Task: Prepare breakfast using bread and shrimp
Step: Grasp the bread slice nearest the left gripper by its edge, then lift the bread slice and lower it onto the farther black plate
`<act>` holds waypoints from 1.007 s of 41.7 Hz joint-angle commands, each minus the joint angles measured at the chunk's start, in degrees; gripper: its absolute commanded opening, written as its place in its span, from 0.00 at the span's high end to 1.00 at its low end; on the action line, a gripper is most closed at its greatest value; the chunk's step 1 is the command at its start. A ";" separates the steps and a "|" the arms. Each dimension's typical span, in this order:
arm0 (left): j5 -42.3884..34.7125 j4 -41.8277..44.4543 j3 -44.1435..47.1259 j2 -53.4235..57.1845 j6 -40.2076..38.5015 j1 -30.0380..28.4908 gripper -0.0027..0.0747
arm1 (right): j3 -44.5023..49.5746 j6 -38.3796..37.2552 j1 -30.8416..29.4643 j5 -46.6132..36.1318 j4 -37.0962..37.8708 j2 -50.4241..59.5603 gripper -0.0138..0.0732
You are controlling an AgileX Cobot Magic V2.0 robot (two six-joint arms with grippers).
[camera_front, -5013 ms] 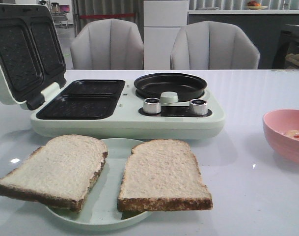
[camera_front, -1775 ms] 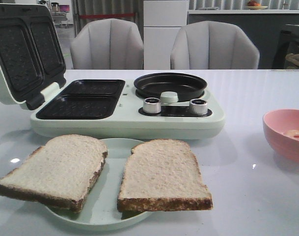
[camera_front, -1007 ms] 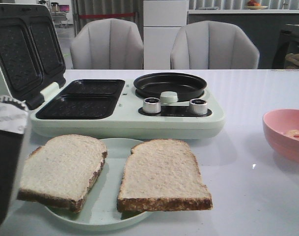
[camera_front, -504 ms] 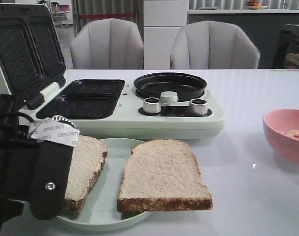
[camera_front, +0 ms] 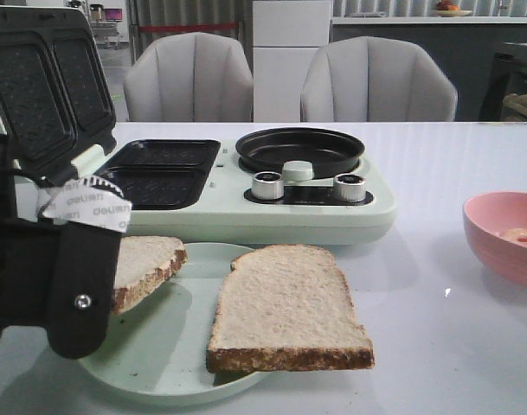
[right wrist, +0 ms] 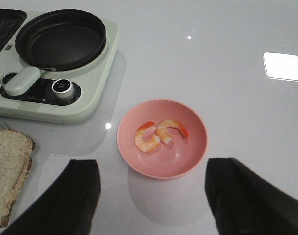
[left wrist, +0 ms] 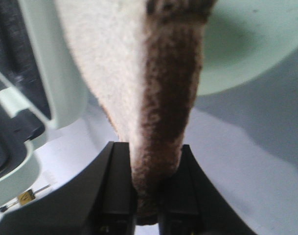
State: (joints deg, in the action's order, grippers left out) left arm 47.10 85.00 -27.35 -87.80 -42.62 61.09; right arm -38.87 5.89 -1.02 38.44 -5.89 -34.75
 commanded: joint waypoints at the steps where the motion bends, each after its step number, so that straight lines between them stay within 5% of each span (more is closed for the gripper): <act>1: 9.48 0.85 -1.32 4.49 -0.71 2.00 0.83 | -1.99 0.10 0.04 -4.57 0.16 -0.47 0.19; 7: 15.35 6.99 -1.32 11.37 -0.71 4.38 0.83 | -1.99 0.10 0.04 -4.57 0.16 -0.47 0.19; 18: 15.18 16.35 -5.68 18.18 -0.71 4.39 0.83 | -1.99 0.10 0.04 -4.57 0.16 -0.47 0.19; 31: 1.06 21.43 -15.87 10.23 -0.29 -11.60 0.83 | -1.99 0.10 0.04 -4.57 0.16 -0.47 0.19; 42: -2.16 21.43 -29.67 -4.21 -0.29 -20.91 0.83 | -1.99 0.10 0.04 -4.57 0.16 -0.47 0.19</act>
State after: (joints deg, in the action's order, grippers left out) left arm 42.90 102.05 -51.42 -90.17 -42.62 42.08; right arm -38.87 5.89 -1.02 38.44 -5.89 -34.75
